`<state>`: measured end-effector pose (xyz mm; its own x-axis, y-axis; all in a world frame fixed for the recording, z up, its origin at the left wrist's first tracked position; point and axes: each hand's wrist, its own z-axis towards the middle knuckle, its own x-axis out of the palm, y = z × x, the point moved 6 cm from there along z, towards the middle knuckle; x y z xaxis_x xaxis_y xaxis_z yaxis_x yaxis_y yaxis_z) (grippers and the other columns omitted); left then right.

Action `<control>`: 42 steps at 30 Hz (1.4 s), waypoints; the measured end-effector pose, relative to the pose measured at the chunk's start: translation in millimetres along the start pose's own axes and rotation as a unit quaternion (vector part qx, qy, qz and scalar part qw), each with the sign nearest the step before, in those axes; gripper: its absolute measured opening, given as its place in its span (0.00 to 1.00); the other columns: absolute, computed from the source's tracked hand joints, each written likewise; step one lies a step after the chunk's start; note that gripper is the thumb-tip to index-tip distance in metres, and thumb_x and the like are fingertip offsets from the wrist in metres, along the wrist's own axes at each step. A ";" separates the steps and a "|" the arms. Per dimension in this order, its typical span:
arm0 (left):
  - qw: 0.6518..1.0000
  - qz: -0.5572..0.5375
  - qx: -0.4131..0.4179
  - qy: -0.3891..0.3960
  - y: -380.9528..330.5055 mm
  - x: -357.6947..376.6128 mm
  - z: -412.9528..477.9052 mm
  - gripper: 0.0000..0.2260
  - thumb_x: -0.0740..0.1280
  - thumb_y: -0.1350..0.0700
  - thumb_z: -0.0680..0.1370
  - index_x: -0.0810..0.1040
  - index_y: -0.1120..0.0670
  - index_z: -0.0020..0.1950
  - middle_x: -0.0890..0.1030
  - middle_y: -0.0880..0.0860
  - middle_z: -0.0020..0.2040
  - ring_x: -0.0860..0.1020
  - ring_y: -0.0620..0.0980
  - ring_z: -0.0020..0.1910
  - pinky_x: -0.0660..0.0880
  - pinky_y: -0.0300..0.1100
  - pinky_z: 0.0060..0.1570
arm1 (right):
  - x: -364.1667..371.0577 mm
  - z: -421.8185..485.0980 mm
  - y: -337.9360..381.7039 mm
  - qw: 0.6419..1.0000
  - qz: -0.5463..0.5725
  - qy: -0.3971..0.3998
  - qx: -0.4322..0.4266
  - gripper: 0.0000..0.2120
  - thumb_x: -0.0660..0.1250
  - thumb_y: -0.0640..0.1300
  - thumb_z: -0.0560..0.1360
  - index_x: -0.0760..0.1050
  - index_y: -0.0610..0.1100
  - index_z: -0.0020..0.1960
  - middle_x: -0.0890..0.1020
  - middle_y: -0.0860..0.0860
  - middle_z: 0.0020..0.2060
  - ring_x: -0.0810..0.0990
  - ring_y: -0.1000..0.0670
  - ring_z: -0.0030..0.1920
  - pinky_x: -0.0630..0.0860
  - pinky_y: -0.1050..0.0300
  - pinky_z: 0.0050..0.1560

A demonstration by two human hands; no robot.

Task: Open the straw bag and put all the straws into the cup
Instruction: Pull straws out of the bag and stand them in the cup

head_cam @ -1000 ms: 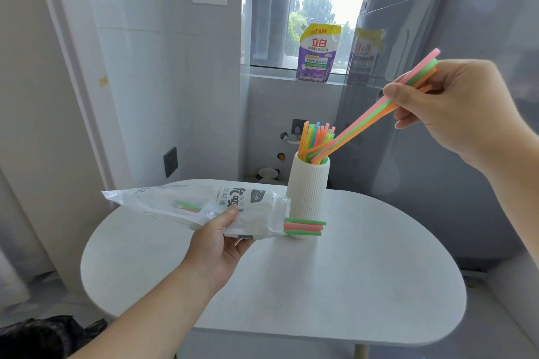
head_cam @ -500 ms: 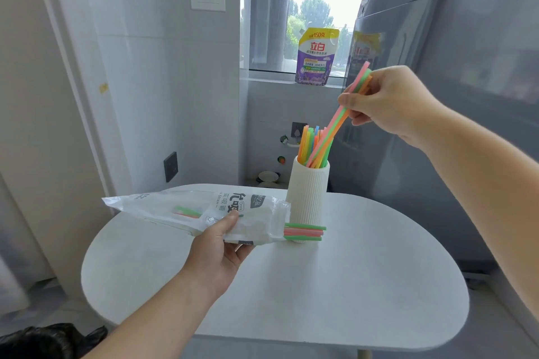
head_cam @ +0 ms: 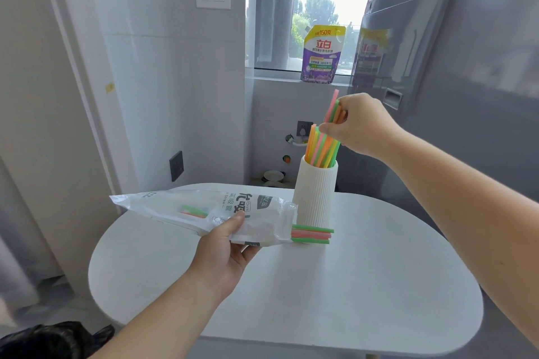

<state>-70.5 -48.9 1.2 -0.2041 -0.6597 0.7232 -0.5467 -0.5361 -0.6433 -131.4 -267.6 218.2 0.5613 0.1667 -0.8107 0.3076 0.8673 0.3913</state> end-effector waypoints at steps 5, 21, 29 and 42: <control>1.000 0.002 -0.003 -0.005 0.6 0.0 0.6 0.15 0.68 0.63 0.80 0.79 0.56 0.67 0.86 0.57 0.60 0.86 0.53 0.47 0.84 0.46 0.36 | 5.2 -0.4 -0.4 0.999 0.023 -0.033 -0.012 0.25 0.74 0.50 0.74 0.71 0.45 0.67 0.80 0.51 0.45 0.80 0.50 0.44 0.80 0.56 0.45; 1.000 0.000 0.001 0.007 -2.2 2.0 -0.9 0.16 0.68 0.63 0.80 0.78 0.55 0.68 0.86 0.56 0.59 0.86 0.54 0.49 0.84 0.46 0.36 | 2.2 -51.2 -1.4 0.990 0.031 -0.125 -0.053 0.14 0.59 0.51 0.82 0.78 0.46 0.60 0.80 0.47 0.59 0.74 0.43 0.62 0.72 0.47 0.60; 0.999 0.020 0.021 0.024 -4.8 6.6 -3.3 0.16 0.68 0.62 0.80 0.79 0.55 0.67 0.88 0.54 0.55 0.87 0.51 0.46 0.83 0.44 0.36 | 87.9 -145.9 -43.5 0.925 0.261 0.175 0.212 0.11 0.67 0.53 0.79 0.82 0.47 0.47 0.85 0.49 0.40 0.79 0.51 0.36 0.77 0.56 0.38; 0.997 0.039 0.018 0.060 -2.0 13.6 -8.9 0.15 0.68 0.63 0.79 0.80 0.55 0.65 0.88 0.54 0.54 0.87 0.51 0.47 0.84 0.45 0.37 | 84.2 -147.7 -54.6 0.906 0.359 0.113 0.195 0.03 0.72 0.35 0.76 0.83 0.41 0.47 0.87 0.41 0.40 0.85 0.49 0.35 0.83 0.57 0.37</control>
<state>-79.4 -52.1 14.5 -0.3425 -0.6331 0.6942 -0.4962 -0.5055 -0.7058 -214.4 -231.7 64.2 0.5654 0.7523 -0.3381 0.1987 0.2736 0.9411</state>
